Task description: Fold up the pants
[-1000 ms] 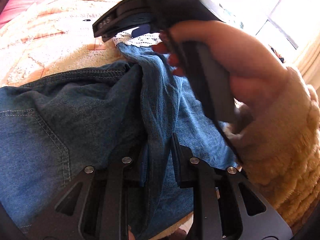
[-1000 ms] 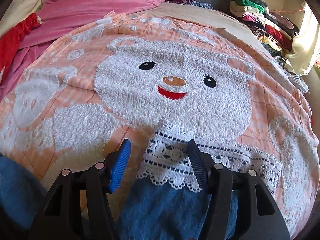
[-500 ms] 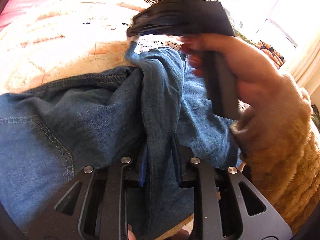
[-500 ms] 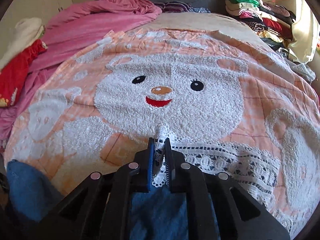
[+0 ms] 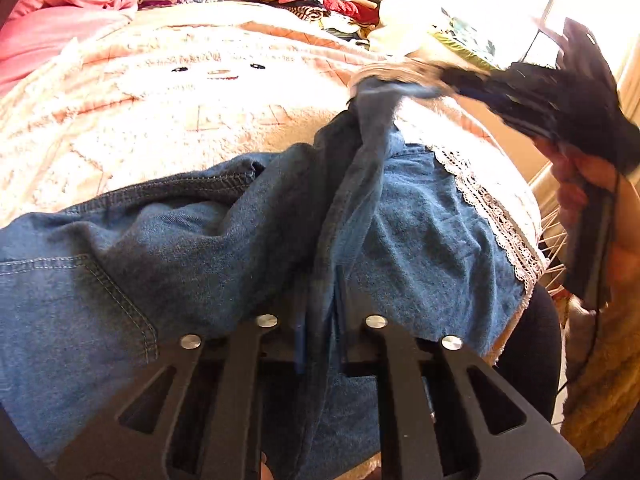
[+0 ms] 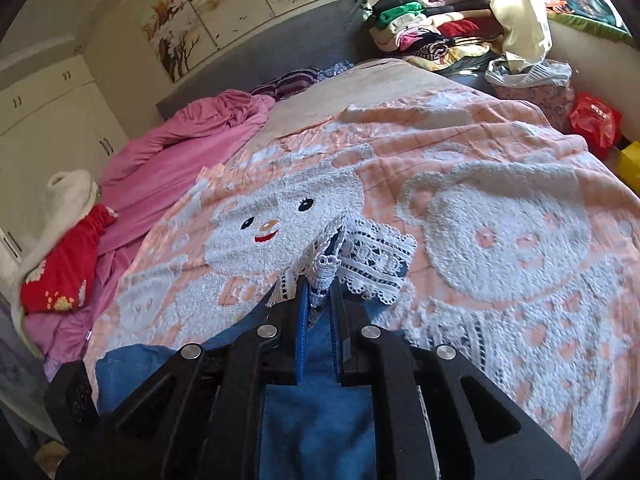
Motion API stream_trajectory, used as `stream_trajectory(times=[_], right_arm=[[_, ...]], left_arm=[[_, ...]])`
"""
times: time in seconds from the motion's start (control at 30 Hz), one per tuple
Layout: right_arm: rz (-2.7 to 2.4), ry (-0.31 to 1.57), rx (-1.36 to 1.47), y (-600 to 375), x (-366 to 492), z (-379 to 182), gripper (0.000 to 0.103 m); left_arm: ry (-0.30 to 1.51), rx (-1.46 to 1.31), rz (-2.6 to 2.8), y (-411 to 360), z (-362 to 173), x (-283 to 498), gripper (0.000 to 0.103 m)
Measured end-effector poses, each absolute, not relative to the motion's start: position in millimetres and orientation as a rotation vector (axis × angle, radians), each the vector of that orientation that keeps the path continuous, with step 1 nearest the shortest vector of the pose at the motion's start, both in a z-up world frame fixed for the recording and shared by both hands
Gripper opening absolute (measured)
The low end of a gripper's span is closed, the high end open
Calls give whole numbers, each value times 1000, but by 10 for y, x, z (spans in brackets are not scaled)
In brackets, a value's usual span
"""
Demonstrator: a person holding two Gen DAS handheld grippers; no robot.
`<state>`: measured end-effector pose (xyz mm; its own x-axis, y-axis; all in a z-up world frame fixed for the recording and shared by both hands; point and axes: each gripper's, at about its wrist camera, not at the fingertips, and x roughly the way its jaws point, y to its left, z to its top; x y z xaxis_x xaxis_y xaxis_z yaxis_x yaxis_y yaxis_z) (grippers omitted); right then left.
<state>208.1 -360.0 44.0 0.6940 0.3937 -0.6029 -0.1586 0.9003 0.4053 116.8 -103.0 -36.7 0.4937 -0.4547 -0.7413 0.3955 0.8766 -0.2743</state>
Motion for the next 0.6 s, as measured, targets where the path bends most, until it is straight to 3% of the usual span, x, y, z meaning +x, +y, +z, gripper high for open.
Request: stream_trajectory(times=[0.6], right_arm=[[170, 829, 454, -4234, 775, 28, 9]], left_arm=[[864, 41, -557, -960, -253, 858, 5]])
